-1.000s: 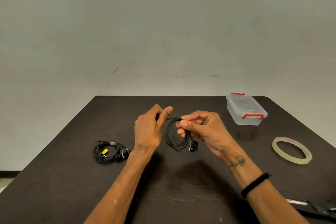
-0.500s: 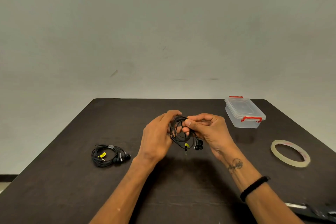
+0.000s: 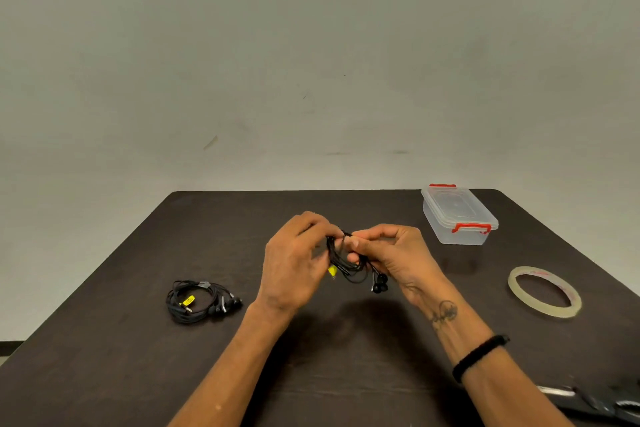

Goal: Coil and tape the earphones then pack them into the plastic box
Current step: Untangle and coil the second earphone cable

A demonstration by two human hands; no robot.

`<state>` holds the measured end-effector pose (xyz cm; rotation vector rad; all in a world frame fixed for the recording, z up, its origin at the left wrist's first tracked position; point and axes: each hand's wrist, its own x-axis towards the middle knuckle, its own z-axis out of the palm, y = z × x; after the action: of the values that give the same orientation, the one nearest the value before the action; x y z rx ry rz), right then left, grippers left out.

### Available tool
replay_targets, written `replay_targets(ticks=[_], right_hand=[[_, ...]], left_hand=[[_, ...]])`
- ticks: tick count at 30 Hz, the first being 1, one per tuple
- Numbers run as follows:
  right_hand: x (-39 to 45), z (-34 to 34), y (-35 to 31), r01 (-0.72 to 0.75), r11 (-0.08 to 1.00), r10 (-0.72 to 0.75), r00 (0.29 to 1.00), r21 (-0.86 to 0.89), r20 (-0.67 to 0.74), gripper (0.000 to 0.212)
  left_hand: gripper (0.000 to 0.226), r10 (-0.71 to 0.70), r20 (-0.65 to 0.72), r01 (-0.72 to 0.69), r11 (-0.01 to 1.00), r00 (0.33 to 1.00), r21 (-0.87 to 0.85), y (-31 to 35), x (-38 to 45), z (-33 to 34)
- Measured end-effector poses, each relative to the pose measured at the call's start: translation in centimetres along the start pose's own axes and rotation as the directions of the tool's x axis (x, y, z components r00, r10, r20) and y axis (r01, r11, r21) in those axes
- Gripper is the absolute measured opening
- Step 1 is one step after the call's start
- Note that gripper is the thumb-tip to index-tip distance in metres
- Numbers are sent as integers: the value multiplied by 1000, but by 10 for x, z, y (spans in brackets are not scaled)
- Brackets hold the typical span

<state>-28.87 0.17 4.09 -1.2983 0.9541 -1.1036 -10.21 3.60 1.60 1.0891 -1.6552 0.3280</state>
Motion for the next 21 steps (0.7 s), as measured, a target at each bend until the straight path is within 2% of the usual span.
replay_targets(ticks=[2,5,7,9,10,11,12,13,16,18,20,21], right_hand=[[-1,4,0,24,1000,-24,1000,-13,-5,16],[-2,10,1,66,997,-67,998,-45,-7,15],[-2,13,2,73,997,-72,997,-29,11,16],[-3,17,4,63,997,-62,998,-33,29,16],[-3,18,5,51,998,-50,998,-34,33,16],[-4,20,6,38,999,-37,999,-29,31,17],[-4,21,7,24,999,-23,999,-22,26,17],[-5,21,8,11,1000,-11,1000,-11,17,17],[-3,16,9,-17,999,18,1000,46,-23,17],[-1,12,8,-13,999,15,999,37,-51,19],[2,9,8,-5,1000,3,997,-17,-83,16],[3,7,9,1,999,-4,995,-33,-100,14]], left_hand=[[11,-200,-43,196,976,979,-92,5,0,3],[21,-472,-96,456,877,877,-150,12,-3,10],[23,-631,-103,596,766,769,-240,14,-2,14],[29,-769,-96,706,622,632,-338,13,-1,18],[31,-815,-50,724,539,577,-431,12,-1,19],[34,-835,18,714,458,549,-530,13,0,20],[35,-831,81,694,400,550,-599,15,1,19],[34,-812,119,675,383,572,-631,16,1,20],[5,-741,155,651,445,654,-615,18,-1,24],[22,-612,184,592,575,769,-564,18,-4,23],[42,-369,234,436,793,900,-426,14,-6,19],[50,-253,286,342,883,924,-321,12,-5,15]])
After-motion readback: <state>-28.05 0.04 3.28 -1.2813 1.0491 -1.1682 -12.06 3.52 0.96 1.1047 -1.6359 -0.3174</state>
